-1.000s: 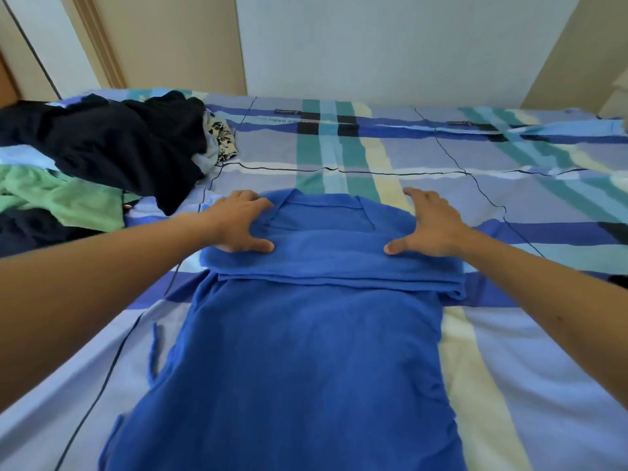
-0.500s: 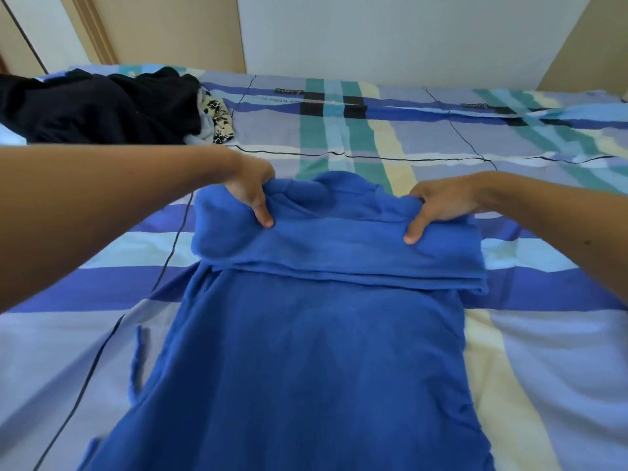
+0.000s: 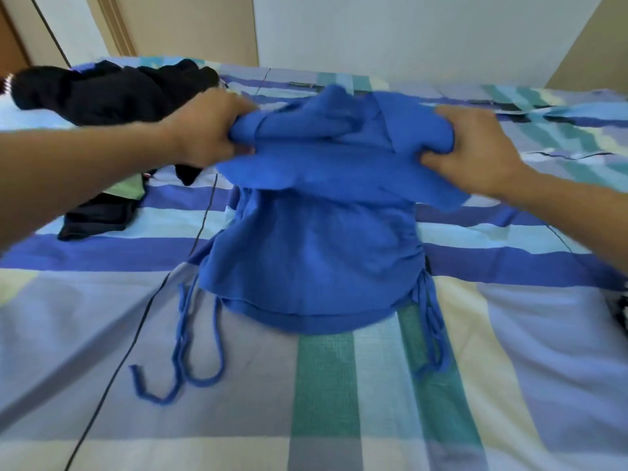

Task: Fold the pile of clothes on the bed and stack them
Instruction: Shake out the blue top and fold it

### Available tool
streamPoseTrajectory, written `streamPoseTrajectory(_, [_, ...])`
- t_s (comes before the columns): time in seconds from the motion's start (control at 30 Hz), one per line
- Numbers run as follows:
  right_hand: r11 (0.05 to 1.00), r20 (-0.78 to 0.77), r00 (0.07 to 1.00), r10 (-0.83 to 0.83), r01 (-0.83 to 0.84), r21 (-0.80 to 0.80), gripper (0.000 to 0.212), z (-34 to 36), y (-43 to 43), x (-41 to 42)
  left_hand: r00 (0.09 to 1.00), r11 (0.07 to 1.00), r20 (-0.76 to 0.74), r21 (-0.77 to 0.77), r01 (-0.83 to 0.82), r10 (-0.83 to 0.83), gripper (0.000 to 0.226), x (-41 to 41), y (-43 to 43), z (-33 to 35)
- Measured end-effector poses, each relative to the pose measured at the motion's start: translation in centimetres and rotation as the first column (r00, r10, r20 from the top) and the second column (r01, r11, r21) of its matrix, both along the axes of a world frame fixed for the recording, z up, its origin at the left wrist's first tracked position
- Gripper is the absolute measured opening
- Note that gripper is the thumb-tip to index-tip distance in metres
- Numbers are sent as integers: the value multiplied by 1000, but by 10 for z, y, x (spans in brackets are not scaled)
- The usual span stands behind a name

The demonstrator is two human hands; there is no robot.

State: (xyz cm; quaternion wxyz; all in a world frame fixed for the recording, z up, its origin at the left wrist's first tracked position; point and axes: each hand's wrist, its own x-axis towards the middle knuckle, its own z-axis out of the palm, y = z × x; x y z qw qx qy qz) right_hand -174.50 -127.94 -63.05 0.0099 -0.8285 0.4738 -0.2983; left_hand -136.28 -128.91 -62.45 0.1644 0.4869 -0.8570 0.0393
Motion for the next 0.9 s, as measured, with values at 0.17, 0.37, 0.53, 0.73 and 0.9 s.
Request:
streamPoseTrajectory(0.17, [609,-376,856,354,94,788,45,-32,85,-22,958,891,229,451,50,-170,30,30,96,-36])
streamPoseTrajectory(0.37, [670,-206,977,60,114,734,44,-32,82,-21,1000,781,10,624,-28,28,42,31,108,-43])
streamPoseTrajectory(0.53, [757,71,918,-391,277,591,37,-52,30,-17,880,896,-281,344,-280,383,28,21,59,-79])
streamPoseTrajectory(0.73, [490,233,823,-519,63,870,49,-74,0,0,555,642,-392,668,-377,734,68,-12,7,-94])
streamPoseTrajectory(0.9, [379,281,791,-544,-68,923,17,-70,-10,0,566,544,-333,800,-254,754,51,-13,-13,-85])
